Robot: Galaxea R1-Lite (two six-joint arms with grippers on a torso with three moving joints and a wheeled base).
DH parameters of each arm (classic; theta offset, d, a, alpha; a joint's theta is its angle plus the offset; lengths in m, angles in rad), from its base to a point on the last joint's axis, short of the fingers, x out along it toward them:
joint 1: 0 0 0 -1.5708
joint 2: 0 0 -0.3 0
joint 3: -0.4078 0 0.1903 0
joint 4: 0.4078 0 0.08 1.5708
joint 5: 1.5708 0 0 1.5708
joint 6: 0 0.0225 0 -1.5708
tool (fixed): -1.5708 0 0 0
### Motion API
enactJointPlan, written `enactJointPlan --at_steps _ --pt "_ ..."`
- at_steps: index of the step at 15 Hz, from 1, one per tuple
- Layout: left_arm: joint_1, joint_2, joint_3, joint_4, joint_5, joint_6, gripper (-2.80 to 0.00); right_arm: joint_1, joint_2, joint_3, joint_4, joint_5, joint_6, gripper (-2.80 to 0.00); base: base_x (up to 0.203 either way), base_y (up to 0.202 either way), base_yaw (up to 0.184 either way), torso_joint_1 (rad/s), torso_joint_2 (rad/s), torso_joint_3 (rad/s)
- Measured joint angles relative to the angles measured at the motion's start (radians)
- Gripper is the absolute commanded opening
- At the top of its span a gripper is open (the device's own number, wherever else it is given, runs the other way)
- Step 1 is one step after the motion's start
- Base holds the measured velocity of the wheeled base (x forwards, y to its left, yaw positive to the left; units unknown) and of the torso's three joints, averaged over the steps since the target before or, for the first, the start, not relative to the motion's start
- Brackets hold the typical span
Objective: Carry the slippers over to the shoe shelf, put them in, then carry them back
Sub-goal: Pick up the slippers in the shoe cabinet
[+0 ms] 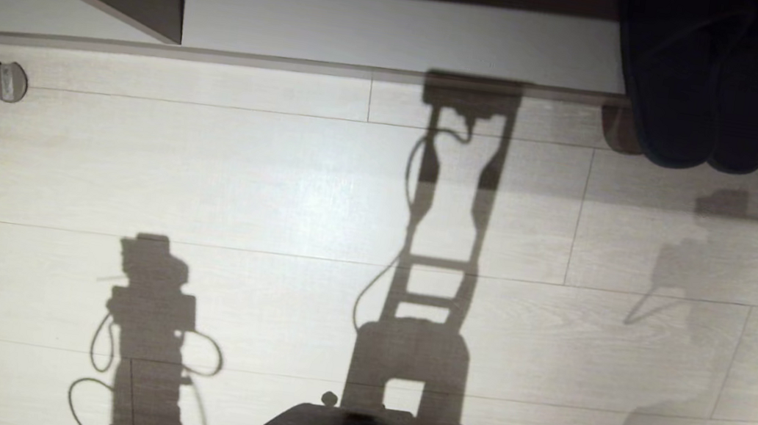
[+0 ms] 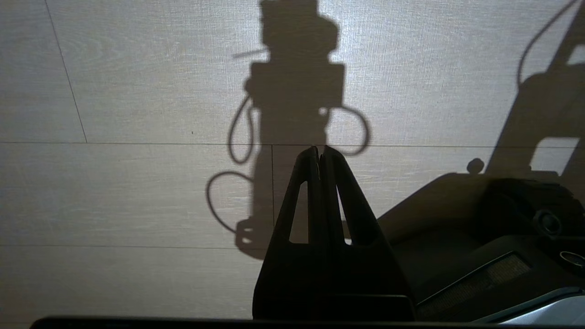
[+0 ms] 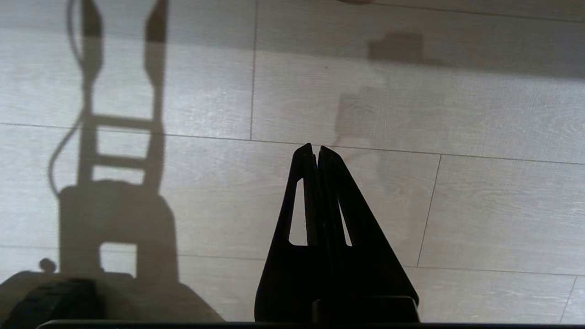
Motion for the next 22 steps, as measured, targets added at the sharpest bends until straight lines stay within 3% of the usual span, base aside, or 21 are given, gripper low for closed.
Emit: enactJointPlan --at_steps 9,15,22 --pt "0.000 0.000 0.000 0.000 0.000 0.000 -2.80 -0.041 0.529 -0.020 -0.382 0.001 -0.001 -2.80 0.000 0.000 0.000 0.000 0.00 0.000" --pt "0.000 0.000 0.000 0.000 0.000 0.000 -2.80 -0.053 0.733 -0.046 -0.705 0.001 -0.031 -2.80 0.000 0.000 0.000 0.000 0.00 0.000" --pt "0.000 0.000 0.000 0.000 0.000 0.000 -2.80 -0.057 0.847 -0.087 -0.891 0.001 -0.034 -2.80 0.000 0.000 0.000 0.000 0.00 0.000"
